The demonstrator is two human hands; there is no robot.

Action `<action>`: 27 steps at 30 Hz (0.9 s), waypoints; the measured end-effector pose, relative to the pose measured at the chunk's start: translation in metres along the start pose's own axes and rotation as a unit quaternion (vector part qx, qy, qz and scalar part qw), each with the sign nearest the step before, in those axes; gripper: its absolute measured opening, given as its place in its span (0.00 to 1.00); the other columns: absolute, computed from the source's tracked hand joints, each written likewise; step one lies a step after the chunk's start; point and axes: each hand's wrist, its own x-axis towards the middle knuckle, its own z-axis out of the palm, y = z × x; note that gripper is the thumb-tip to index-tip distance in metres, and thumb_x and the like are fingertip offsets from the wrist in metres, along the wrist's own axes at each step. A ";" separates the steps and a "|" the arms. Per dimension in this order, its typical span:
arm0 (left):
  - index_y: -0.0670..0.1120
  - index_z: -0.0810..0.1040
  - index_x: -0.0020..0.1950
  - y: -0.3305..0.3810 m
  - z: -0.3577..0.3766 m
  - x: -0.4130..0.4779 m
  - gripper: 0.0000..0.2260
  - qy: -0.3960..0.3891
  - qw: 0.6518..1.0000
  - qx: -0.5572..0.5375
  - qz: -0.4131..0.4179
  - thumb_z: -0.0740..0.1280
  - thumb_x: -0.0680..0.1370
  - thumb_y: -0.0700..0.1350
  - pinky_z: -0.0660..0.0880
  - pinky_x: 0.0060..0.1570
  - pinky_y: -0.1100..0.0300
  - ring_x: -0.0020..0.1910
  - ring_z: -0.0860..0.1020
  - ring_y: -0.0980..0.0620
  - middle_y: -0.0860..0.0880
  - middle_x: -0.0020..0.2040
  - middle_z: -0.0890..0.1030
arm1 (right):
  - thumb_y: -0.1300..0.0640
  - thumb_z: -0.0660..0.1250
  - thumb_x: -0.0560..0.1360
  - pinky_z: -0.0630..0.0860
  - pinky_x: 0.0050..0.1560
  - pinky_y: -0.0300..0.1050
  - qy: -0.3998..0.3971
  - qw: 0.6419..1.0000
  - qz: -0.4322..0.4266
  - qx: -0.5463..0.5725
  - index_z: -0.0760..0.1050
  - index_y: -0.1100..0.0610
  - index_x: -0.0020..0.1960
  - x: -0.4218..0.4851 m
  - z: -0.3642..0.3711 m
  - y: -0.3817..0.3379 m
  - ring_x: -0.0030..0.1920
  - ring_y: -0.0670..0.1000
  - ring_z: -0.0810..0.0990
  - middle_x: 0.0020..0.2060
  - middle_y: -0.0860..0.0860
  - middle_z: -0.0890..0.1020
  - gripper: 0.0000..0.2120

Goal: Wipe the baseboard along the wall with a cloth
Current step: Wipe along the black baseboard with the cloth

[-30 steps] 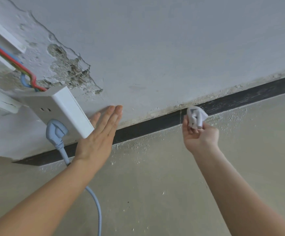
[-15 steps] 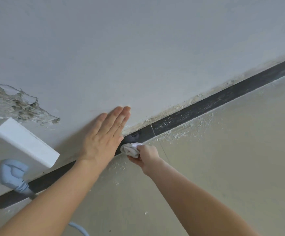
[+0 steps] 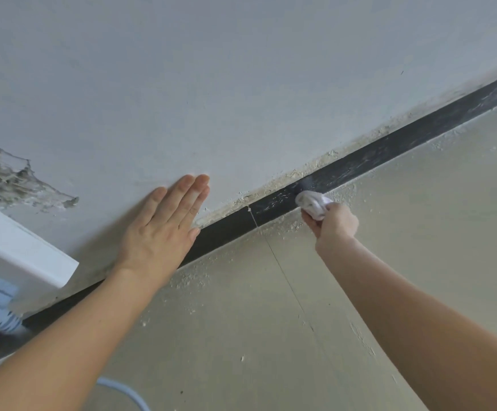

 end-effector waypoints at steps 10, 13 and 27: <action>0.44 0.45 0.79 -0.006 -0.001 0.001 0.28 0.013 1.000 -0.010 0.013 0.44 0.81 0.55 0.41 0.73 0.52 0.76 0.39 0.47 0.47 0.78 0.41 | 0.68 0.58 0.77 0.82 0.38 0.47 -0.264 0.949 0.174 0.003 0.69 0.71 0.64 -0.062 0.046 0.058 0.39 0.55 0.80 0.56 0.66 0.78 0.16; 0.44 0.43 0.78 -0.008 -0.003 -0.001 0.28 0.011 1.000 0.001 0.019 0.43 0.82 0.55 0.39 0.73 0.52 0.76 0.39 0.48 0.47 0.78 0.40 | 0.68 0.55 0.78 0.81 0.32 0.42 -0.229 0.966 0.115 0.022 0.64 0.67 0.69 -0.046 0.048 0.029 0.40 0.54 0.78 0.62 0.65 0.74 0.19; 0.44 0.44 0.78 -0.005 -0.006 0.001 0.29 -0.003 1.000 -0.014 0.009 0.43 0.81 0.56 0.38 0.73 0.51 0.76 0.41 0.48 0.46 0.78 0.42 | 0.65 0.55 0.79 0.81 0.38 0.46 -0.124 0.976 0.130 0.126 0.73 0.65 0.55 -0.042 0.002 0.020 0.32 0.54 0.79 0.43 0.61 0.79 0.10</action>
